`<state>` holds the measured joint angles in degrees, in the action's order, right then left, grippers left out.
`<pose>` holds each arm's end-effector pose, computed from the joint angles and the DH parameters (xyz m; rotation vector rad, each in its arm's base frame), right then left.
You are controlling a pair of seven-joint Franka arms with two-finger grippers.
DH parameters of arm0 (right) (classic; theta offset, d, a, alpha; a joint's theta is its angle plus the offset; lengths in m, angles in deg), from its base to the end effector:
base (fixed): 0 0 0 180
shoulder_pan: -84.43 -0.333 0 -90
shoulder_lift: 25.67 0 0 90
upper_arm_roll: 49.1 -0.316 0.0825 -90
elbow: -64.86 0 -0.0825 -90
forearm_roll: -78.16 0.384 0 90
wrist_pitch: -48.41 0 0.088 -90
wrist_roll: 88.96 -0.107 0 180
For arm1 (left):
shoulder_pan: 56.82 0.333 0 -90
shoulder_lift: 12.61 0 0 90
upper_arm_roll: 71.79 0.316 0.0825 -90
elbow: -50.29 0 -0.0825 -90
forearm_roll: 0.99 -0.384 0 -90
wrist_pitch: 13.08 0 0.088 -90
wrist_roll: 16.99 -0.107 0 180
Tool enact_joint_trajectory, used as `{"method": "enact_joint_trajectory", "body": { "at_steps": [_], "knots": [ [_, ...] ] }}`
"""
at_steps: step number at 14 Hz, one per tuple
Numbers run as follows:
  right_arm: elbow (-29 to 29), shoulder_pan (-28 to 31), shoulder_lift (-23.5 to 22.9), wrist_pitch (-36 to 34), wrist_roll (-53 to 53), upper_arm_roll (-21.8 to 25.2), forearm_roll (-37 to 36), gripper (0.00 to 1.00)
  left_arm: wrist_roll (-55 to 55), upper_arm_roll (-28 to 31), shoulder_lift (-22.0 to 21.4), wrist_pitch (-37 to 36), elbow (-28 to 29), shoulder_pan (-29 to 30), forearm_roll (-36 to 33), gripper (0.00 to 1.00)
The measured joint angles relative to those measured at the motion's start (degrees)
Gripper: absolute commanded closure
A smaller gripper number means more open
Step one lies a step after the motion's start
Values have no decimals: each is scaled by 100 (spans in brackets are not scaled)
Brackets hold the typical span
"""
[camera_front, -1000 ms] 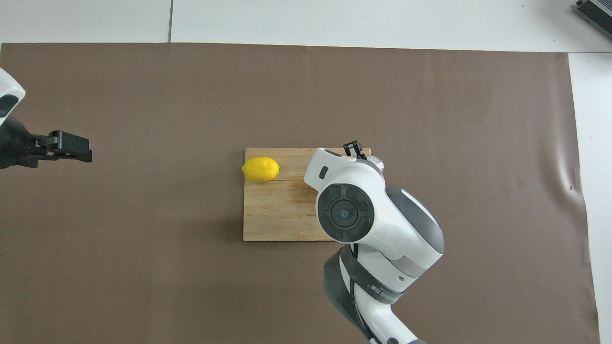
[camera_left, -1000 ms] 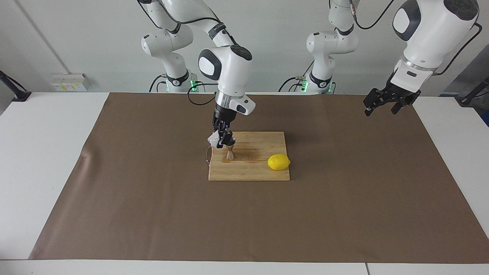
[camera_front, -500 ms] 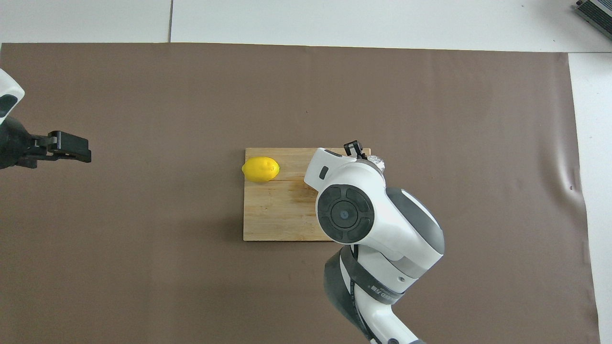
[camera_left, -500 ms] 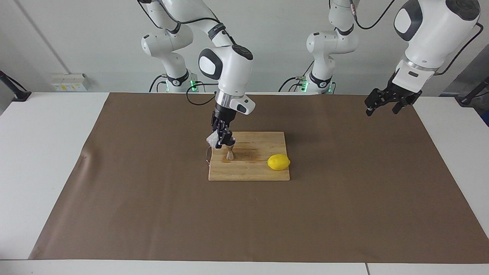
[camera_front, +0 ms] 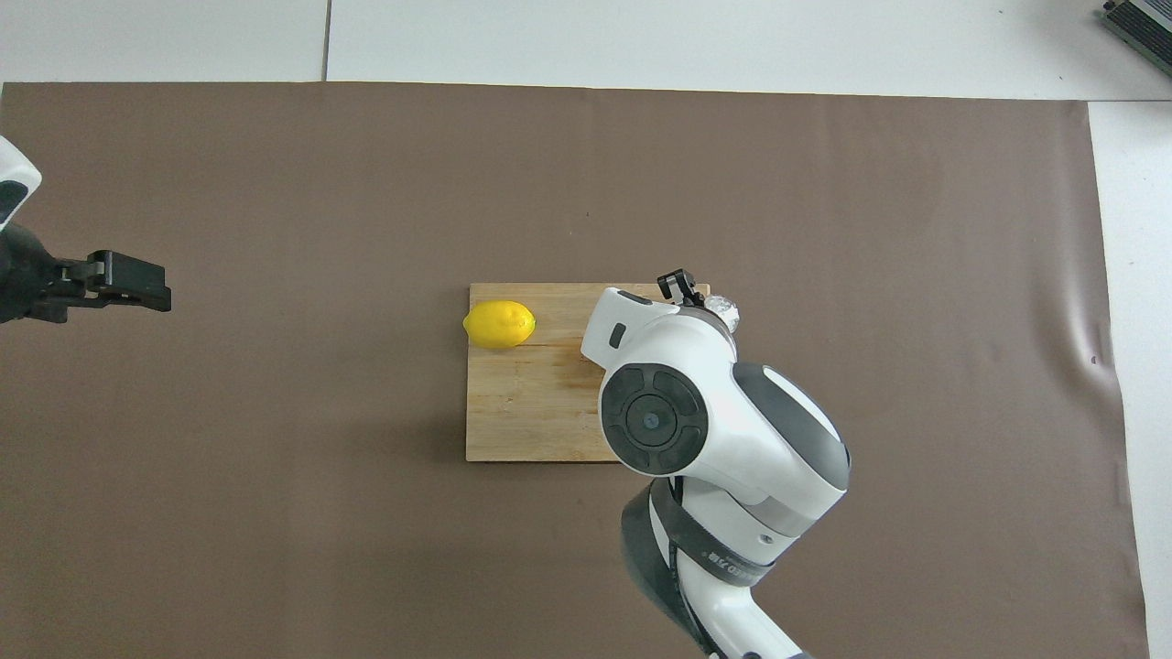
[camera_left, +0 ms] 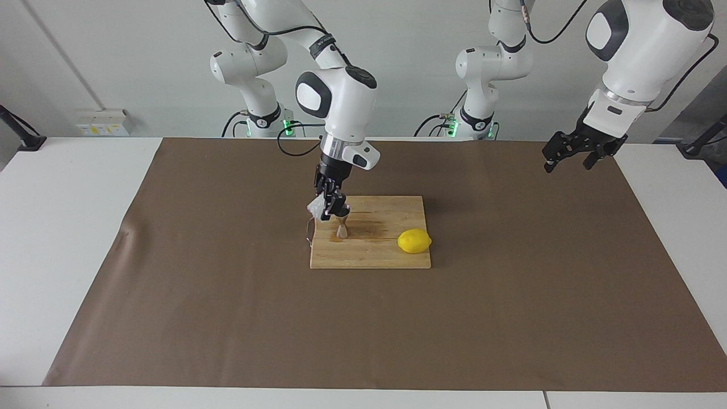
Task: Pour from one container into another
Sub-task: 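Tilt the white cup with the right gripper above the steel cup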
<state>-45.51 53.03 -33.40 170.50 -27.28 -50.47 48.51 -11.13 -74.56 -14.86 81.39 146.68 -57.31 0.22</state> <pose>0.5163 0.3060 0.4313 1.5541 2.2012 -0.0611 0.5466 -0.0337 0.6001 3.1212 0.0734 0.0065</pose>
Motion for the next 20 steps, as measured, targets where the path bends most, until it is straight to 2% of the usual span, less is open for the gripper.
{"method": "enact_joint_trajectory", "body": {
  "at_steps": [10,20],
  "knots": [
    [0,85,153,-6,-11,8,845,100,0,0,0,-3,0,0,0,0],
    [-12,526,152,-1,111,12,1966,100,0,0,0,-4,0,0,0,0]
  ]
}}
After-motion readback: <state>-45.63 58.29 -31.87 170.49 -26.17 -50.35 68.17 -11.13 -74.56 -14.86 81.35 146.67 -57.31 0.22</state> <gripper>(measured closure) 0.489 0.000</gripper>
